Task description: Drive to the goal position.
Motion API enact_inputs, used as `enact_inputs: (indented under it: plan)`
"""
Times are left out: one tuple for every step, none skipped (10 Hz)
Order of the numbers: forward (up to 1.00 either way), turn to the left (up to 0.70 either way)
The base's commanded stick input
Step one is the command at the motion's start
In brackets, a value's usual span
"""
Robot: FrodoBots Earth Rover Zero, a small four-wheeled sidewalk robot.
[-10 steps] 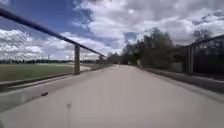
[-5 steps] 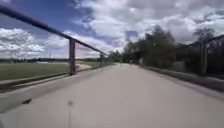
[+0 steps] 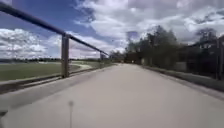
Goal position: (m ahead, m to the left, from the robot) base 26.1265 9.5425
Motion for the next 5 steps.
enact_inputs:
  plan:
    - [1.00,0.00]
    - [1.00,0.00]
    - [1.00,0.00]
    - [1.00,0.00]
    - [1.00,0.00]
